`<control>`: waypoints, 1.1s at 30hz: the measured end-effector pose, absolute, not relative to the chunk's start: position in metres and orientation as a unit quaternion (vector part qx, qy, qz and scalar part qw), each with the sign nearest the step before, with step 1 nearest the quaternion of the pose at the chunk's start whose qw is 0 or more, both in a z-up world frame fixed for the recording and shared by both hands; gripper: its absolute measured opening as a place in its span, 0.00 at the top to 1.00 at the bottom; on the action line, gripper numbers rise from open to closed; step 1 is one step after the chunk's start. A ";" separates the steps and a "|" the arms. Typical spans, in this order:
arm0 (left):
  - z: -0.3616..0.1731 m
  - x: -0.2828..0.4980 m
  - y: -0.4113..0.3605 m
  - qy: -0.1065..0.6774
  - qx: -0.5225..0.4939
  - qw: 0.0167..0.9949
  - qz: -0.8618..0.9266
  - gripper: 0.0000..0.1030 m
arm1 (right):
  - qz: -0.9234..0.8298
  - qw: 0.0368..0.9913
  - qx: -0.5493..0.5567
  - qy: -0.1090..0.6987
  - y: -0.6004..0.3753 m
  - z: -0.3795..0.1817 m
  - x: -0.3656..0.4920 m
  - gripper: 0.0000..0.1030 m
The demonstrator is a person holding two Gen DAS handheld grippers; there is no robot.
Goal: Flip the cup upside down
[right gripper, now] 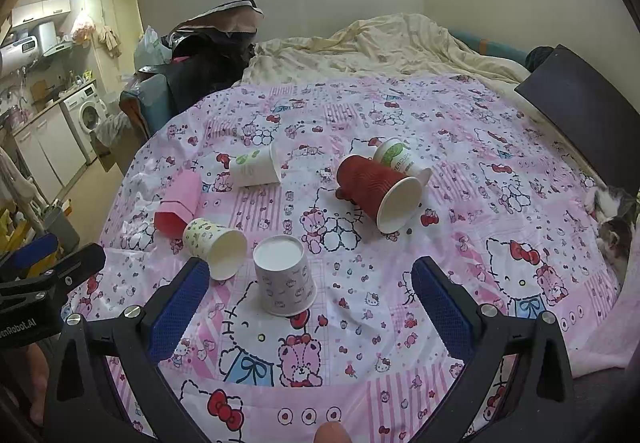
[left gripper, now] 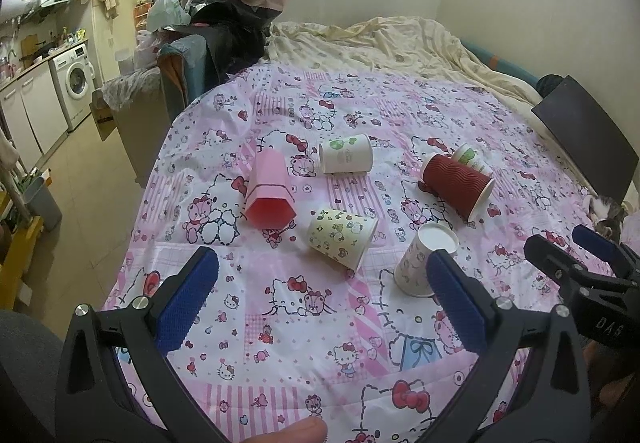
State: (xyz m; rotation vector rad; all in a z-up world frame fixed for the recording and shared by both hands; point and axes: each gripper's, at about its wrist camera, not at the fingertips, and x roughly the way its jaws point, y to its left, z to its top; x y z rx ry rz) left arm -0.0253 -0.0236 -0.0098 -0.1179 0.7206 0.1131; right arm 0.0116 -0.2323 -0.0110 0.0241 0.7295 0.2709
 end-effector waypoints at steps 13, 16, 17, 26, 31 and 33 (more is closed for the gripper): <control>-0.006 -0.024 -0.021 0.349 -0.056 0.934 0.057 0.00 | 0.135 0.928 0.011 0.347 -0.231 -0.005 0.011 0.00; -0.006 -0.024 -0.020 0.348 -0.055 0.934 0.056 0.00 | 0.134 0.929 0.009 0.346 -0.230 -0.004 0.010 0.00; -0.006 -0.024 -0.020 0.348 -0.056 0.934 0.056 0.00 | 0.134 0.928 0.009 0.346 -0.230 -0.004 0.011 0.00; -0.006 -0.024 -0.020 0.348 -0.055 0.934 0.055 0.00 | 0.135 0.929 0.010 0.344 -0.230 -0.003 0.010 0.00; -0.005 -0.024 -0.019 0.347 -0.054 0.935 0.054 0.00 | 0.134 0.930 0.007 0.342 -0.229 -0.003 0.009 0.00; -0.006 -0.025 -0.019 0.348 -0.055 0.934 0.054 0.00 | 0.135 0.931 0.007 0.340 -0.229 -0.002 0.009 0.00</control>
